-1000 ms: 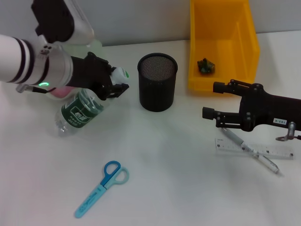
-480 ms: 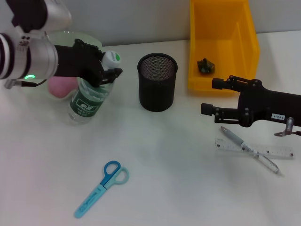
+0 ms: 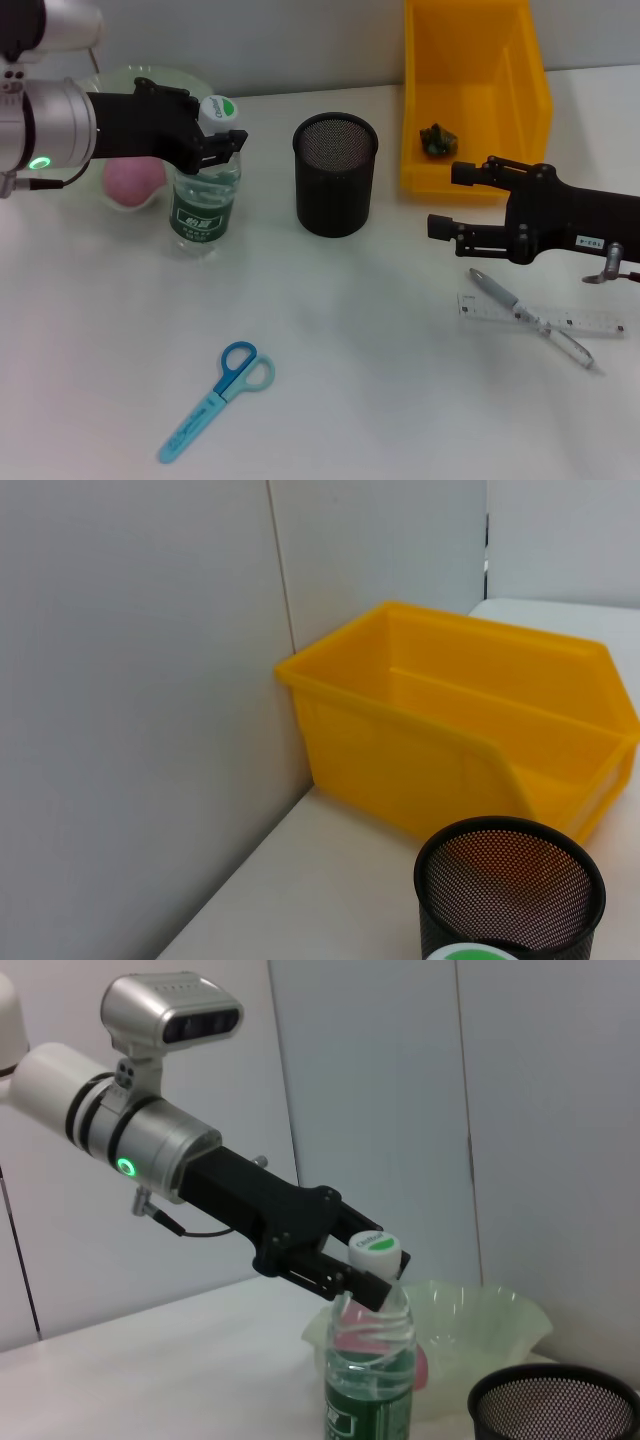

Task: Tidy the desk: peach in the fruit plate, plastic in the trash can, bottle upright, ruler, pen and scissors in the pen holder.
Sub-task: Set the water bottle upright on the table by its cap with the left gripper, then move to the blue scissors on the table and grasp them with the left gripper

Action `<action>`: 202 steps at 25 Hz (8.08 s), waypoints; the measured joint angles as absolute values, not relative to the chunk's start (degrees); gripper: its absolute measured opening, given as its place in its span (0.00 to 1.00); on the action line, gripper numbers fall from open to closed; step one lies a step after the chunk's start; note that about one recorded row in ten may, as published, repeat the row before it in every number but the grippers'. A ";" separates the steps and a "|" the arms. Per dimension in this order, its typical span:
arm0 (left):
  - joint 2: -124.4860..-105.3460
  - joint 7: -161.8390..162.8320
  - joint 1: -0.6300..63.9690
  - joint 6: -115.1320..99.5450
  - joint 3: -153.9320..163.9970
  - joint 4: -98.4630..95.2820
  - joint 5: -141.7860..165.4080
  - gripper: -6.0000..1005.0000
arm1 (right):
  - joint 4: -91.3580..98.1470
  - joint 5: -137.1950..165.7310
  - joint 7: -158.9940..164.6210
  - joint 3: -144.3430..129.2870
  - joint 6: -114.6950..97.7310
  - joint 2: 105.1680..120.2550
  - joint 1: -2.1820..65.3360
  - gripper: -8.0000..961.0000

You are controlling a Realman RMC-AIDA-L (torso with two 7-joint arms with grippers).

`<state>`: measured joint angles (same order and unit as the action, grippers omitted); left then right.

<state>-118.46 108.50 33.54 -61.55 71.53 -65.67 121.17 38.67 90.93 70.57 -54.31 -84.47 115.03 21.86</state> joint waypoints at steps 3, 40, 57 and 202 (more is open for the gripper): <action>-118.43 109.20 32.86 -61.70 70.71 -65.65 119.99 0.45 | 38.67 91.73 70.98 -54.32 -84.14 114.95 22.27 0.88; -118.39 105.57 26.03 -61.74 68.56 -65.69 111.57 0.45 | 38.67 91.88 71.13 -54.85 -84.26 115.40 22.44 0.88; -118.48 103.77 25.40 -61.20 68.75 -64.32 108.77 0.45 | 38.67 92.57 71.18 -54.37 -84.20 115.40 22.50 0.88; -119.09 164.97 17.34 -78.64 110.57 -93.86 152.99 0.77 | 46.83 108.40 79.08 -49.90 -91.59 114.70 21.87 0.88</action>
<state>-119.09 164.97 17.34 -78.64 110.57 -93.86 152.99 46.83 108.40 79.09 -49.91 -91.59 114.70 21.87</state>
